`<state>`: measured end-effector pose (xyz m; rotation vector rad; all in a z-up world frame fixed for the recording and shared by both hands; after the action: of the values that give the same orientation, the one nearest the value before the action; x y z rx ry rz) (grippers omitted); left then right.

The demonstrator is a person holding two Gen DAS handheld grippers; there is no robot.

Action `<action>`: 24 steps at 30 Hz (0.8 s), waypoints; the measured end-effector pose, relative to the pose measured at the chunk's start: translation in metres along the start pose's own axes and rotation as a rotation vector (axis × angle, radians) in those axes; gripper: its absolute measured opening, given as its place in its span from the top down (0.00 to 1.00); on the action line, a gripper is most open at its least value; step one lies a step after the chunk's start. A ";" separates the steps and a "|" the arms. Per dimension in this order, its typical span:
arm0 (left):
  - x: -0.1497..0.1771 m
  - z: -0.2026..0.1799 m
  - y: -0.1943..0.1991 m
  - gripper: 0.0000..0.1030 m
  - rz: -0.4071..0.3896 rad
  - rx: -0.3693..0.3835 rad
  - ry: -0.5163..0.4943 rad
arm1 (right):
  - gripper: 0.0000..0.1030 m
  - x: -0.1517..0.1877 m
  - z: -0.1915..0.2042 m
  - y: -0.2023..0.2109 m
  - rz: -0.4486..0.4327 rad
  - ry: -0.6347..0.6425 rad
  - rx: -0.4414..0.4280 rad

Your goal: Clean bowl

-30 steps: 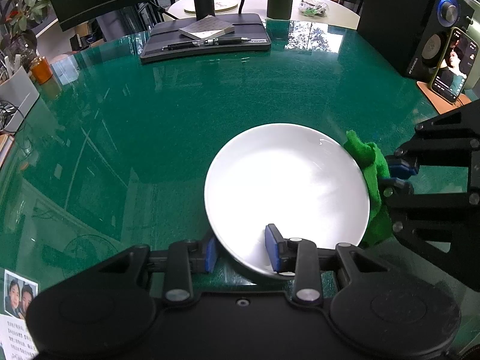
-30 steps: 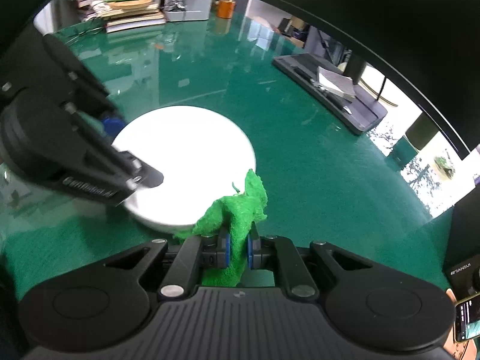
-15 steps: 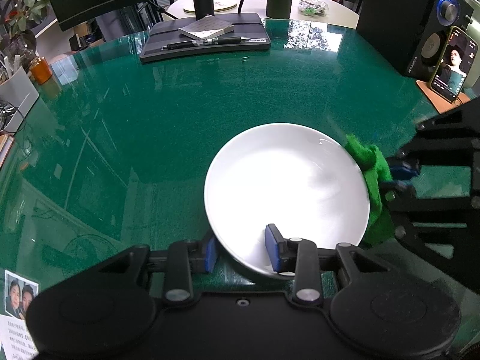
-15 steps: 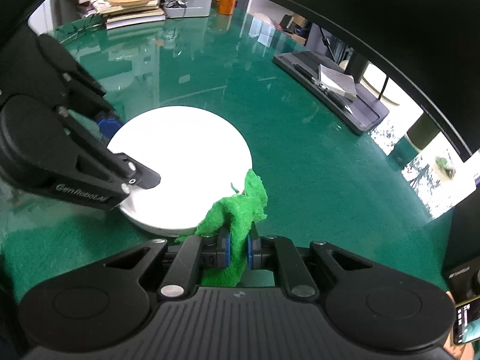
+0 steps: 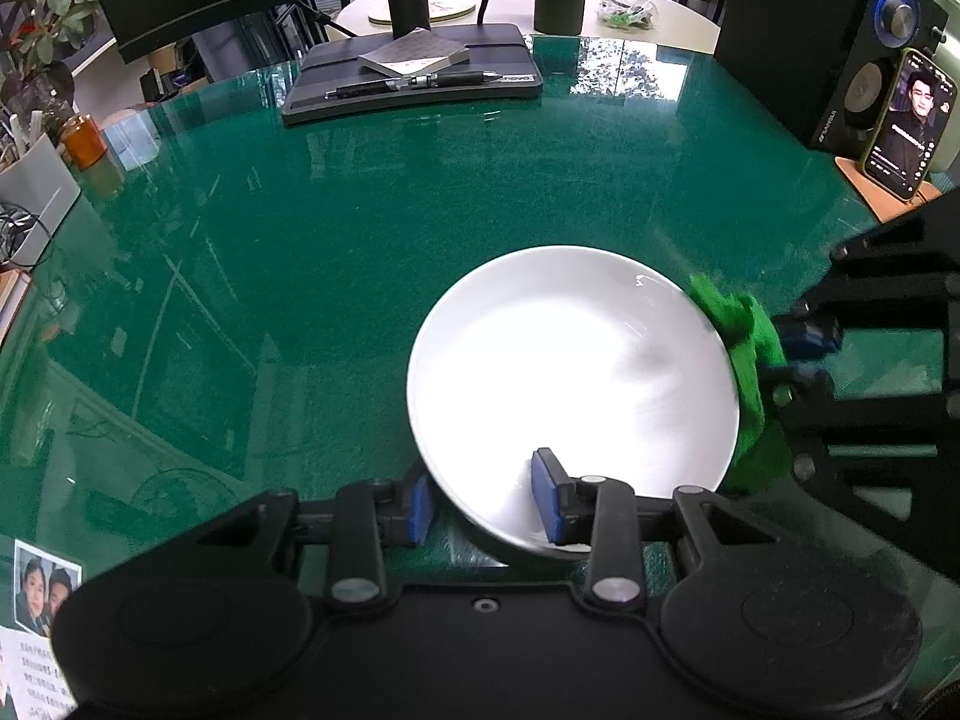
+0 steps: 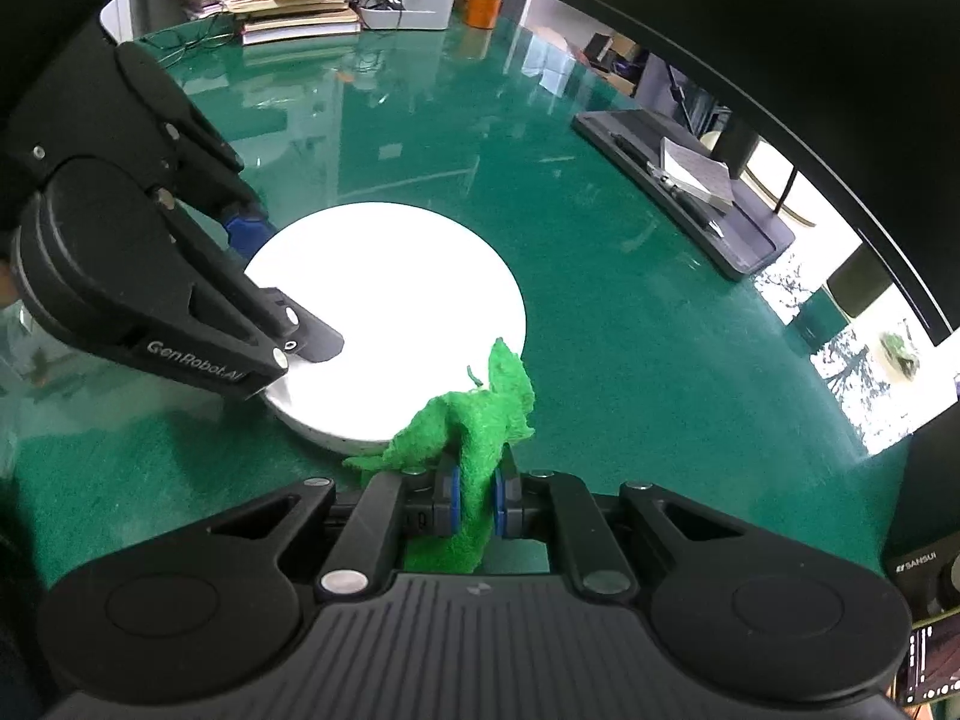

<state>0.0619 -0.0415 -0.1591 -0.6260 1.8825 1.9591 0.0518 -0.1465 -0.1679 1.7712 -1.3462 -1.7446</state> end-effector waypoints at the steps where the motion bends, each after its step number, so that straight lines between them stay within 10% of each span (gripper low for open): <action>1: 0.000 0.000 0.000 0.67 0.001 0.000 0.002 | 0.90 -0.001 -0.002 -0.001 -0.002 -0.007 0.005; 24: 0.001 0.001 0.001 0.66 0.010 0.004 -0.002 | 0.90 -0.002 -0.002 -0.003 0.005 0.037 -0.021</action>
<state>0.0603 -0.0403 -0.1593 -0.6140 1.8913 1.9616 0.0547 -0.1440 -0.1684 1.7781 -1.3112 -1.7082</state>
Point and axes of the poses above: each gripper's, at about its wrist camera, not at the fingertips, and y roughly against the way its jaws point, z to its left, x to its underside, the point moved 9 cm from there along -y, roughly the way its jaws point, and after that the axes turned 5 degrees about -z, right-handed, at the moved point
